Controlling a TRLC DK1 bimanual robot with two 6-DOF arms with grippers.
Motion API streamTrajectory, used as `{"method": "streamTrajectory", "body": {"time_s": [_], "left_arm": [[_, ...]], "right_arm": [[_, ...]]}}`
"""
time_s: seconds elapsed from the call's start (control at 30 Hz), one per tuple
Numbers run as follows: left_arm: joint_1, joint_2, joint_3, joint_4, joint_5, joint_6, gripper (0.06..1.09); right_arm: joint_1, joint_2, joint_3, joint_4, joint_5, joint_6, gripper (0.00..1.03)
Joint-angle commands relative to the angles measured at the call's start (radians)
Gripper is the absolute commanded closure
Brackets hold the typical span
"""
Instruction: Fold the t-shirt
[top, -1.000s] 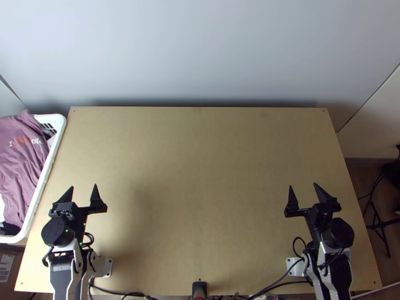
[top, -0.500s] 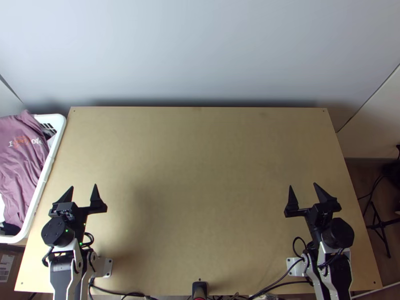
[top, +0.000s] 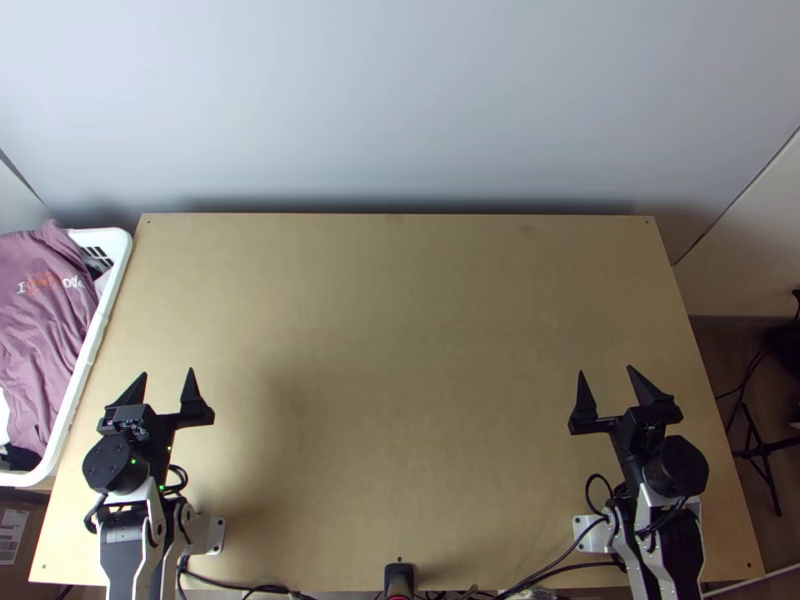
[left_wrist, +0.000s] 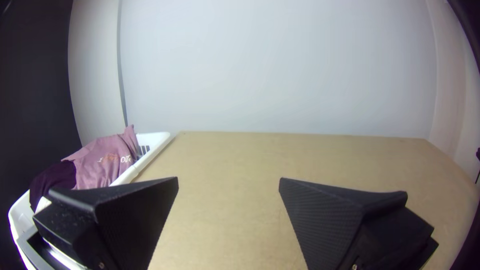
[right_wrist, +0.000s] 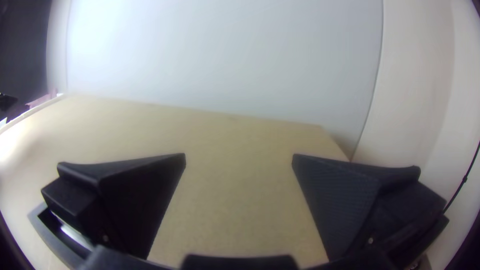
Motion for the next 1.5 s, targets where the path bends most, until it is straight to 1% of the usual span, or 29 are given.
{"method": "streamTrajectory", "body": {"time_s": [0.0,0.23,0.3,0.33,0.4,0.47,0.5,0.53,0.7,0.8,0.87,0.97,1.03,1.1,1.17,1.2,1.23,1.27,1.3,1.4,1.47], "left_arm": [[0.000,0.000,0.000,0.000,0.000,-0.001,0.10],[0.000,0.000,0.000,0.000,0.000,-0.001,0.10],[0.000,0.000,0.000,0.000,0.000,-0.001,0.10],[0.000,0.000,0.000,0.000,0.000,-0.001,0.10],[0.000,0.000,0.000,0.000,0.000,-0.001,0.10],[0.000,0.000,0.000,0.000,0.000,-0.001,0.10],[0.000,0.000,0.000,0.000,0.000,-0.001,0.10],[0.000,0.000,0.000,0.000,0.000,-0.001,0.10],[0.000,0.000,0.000,0.000,0.000,-0.001,0.10],[0.000,0.000,0.000,0.002,0.000,-0.001,0.10],[0.000,0.000,0.000,0.000,0.000,-0.001,0.10],[0.000,0.000,0.000,0.000,0.000,-0.001,0.10],[0.000,0.000,0.000,0.000,0.000,-0.001,0.10],[0.000,0.000,0.000,0.000,0.000,-0.001,0.10],[0.000,0.000,0.000,0.000,0.000,-0.001,0.10],[-0.003,0.000,0.000,0.002,0.002,-0.013,0.10],[-0.023,0.000,0.000,0.002,0.003,-0.067,0.10],[-0.051,0.000,0.000,0.003,0.005,-0.087,0.10],[-0.063,0.000,0.000,0.006,0.002,-0.072,0.10],[-0.035,0.000,0.000,0.005,0.003,-0.053,0.10],[-0.023,0.002,0.000,0.006,0.003,-0.052,0.10]], "right_arm": [[0.000,0.000,0.000,0.000,0.000,0.000,0.03],[0.002,0.000,0.000,0.000,0.000,0.000,0.03],[0.025,0.000,0.000,0.000,0.000,0.054,0.03],[0.031,0.000,0.000,0.000,0.002,0.054,0.03],[-0.003,0.000,0.002,0.006,0.002,0.042,0.03],[-0.052,-0.003,0.014,0.074,-0.001,-0.057,0.03],[-0.060,-0.001,0.022,0.092,0.000,-0.072,0.03],[-0.057,-0.001,0.031,0.101,-0.001,-0.074,0.03],[-0.026,0.006,0.146,0.028,0.000,-0.069,0.03],[-0.026,0.055,0.209,0.015,0.003,-0.083,0.03],[-0.026,0.134,0.290,-0.035,0.031,-0.097,0.03],[-0.026,0.316,0.459,-0.164,0.054,-0.097,0.03],[-0.026,0.417,0.571,-0.271,0.054,-0.087,0.03],[-0.026,0.453,0.629,-0.313,0.055,-0.054,0.03],[-0.024,0.443,0.661,-0.320,0.055,-0.017,0.03],[-0.023,0.440,0.677,-0.334,0.062,-0.004,0.03],[-0.021,0.450,0.691,-0.359,0.098,0.000,0.03],[-0.018,0.482,0.715,-0.408,0.134,0.017,0.03],[-0.012,0.537,0.753,-0.480,0.144,0.043,0.03],[0.016,0.712,0.876,-0.666,0.150,0.106,0.03],[0.043,0.784,0.959,-0.722,0.150,0.147,0.03]]}}
